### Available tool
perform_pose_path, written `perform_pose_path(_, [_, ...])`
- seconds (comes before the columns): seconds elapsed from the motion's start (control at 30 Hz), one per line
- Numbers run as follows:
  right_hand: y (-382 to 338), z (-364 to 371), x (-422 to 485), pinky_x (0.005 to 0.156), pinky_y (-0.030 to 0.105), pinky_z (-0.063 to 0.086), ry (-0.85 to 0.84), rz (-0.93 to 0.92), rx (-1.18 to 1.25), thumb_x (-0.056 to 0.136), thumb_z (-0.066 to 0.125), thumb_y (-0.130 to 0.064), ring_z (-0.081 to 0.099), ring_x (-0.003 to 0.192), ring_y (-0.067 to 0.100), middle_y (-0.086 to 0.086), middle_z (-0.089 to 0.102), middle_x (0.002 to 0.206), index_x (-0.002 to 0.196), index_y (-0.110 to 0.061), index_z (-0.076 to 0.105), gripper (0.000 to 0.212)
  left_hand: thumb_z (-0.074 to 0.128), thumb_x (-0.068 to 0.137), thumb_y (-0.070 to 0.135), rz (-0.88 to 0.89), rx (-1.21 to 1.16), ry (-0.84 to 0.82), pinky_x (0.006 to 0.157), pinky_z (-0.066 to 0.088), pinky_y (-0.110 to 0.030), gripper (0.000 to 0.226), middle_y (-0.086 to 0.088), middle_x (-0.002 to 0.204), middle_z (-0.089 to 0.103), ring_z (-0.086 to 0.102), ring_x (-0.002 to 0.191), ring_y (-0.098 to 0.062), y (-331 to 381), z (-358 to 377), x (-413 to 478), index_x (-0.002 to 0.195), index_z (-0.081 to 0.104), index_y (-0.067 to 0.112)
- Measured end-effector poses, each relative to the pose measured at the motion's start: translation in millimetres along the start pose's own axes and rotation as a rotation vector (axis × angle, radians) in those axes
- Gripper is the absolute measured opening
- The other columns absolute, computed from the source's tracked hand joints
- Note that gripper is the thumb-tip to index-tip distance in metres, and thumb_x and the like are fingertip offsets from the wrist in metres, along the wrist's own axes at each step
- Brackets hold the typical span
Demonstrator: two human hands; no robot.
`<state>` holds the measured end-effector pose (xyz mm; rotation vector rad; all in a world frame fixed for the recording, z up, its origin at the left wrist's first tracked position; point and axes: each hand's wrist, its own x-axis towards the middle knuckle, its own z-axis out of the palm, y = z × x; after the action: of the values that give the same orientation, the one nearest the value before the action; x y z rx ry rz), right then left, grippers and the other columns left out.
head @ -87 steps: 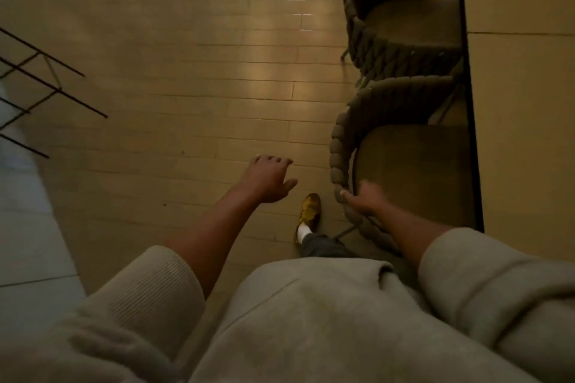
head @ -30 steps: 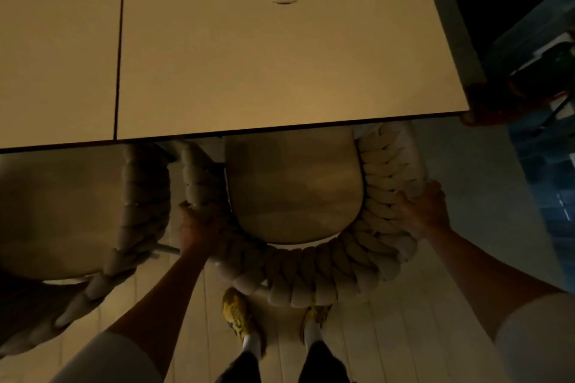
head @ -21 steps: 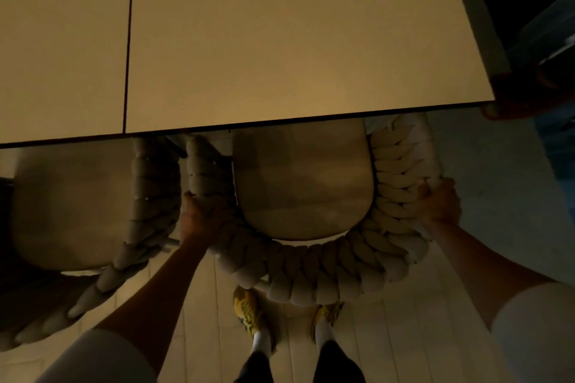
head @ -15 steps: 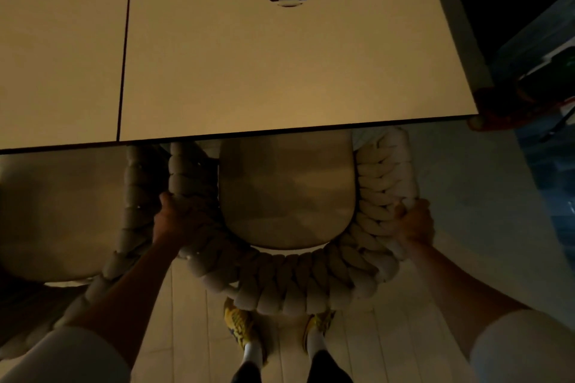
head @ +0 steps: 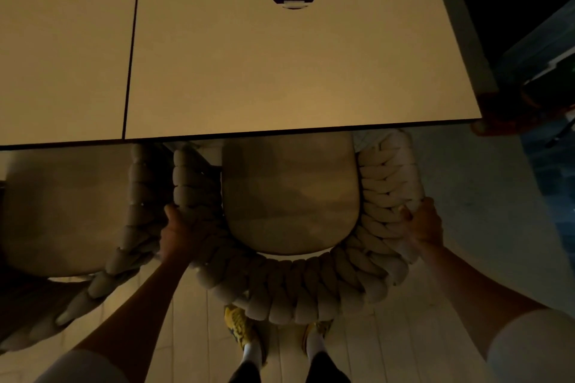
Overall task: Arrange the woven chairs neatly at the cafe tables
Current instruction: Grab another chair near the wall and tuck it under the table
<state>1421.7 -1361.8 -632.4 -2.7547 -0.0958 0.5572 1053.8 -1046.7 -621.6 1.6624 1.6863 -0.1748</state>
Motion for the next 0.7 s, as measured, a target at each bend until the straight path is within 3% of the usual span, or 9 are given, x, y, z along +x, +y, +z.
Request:
perform_pose_path(0.2, [1.6,-2.7,4.5,0.093,0.051,0.049,-0.049,-0.006,0.035,0.095,0.067,-0.027,0.057,0.116,0.046,0.029,0.056,0.127,0.131,0.002,0.045,0.050,0.074,0.088,0.041,-0.021,0.004,-0.028,0.076,0.059,-0.057,0.092,-0.027,0.128,0.053,0.064,0.102,-0.046,2.2,-4.0,-2.2,0.153,0.009,0.030])
perform_pose_path(0.3, [-3.8,-6.9,7.7,0.096,0.049,0.050,-0.079,-0.017,0.083,0.095,0.067,-0.030,0.058,0.117,0.043,0.027,0.057,0.129,0.133,0.000,0.045,0.053,0.075,0.088,0.032,0.011,0.007,-0.047,0.082,0.058,-0.056,0.091,-0.027,0.130,0.053,0.062,0.107,-0.046,3.4,-5.4,6.6,0.154,0.013,0.024])
perform_pose_path(0.47, [-4.5,-17.7,10.5,0.098,0.043,0.046,-0.118,-0.042,0.083,0.098,0.064,-0.028,0.055,0.122,0.041,0.027,0.055,0.135,0.142,0.001,0.040,0.058,0.071,0.092,0.037,-0.001,-0.015,-0.069,0.063,0.060,-0.055,0.084,-0.027,0.125,0.053,0.064,0.097,-0.049,6.4,-2.4,9.2,0.151,0.011,0.034])
perform_pose_path(0.53, [2.2,-19.9,6.1,0.098,0.044,0.046,-0.127,-0.038,0.057,0.098,0.064,-0.027,0.054,0.123,0.043,0.029,0.054,0.136,0.142,0.002,0.040,0.058,0.070,0.092,0.040,0.015,0.029,-0.066,0.058,0.057,-0.050,0.083,-0.026,0.121,0.056,0.065,0.093,-0.047,5.1,-0.5,3.3,0.152,0.013,0.029])
perform_pose_path(0.63, [11.1,-20.6,-1.0,0.097,0.046,0.046,-0.127,-0.020,0.035,0.097,0.064,-0.027,0.055,0.122,0.045,0.032,0.054,0.134,0.140,0.004,0.041,0.057,0.077,0.087,0.039,0.044,0.120,-0.031,0.084,0.054,-0.056,0.086,-0.028,0.119,0.061,0.063,0.101,-0.047,3.5,1.4,0.4,0.150,0.027,0.010])
perform_pose_path(0.7, [14.0,-22.3,-2.9,0.095,0.045,0.046,-0.121,-0.015,0.016,0.096,0.066,-0.026,0.055,0.122,0.045,0.033,0.054,0.133,0.138,0.005,0.041,0.058,0.079,0.085,0.040,0.044,0.131,-0.039,0.085,0.055,-0.055,0.090,-0.027,0.119,0.060,0.063,0.099,-0.045,1.9,3.1,-0.5,0.150,0.027,0.010])
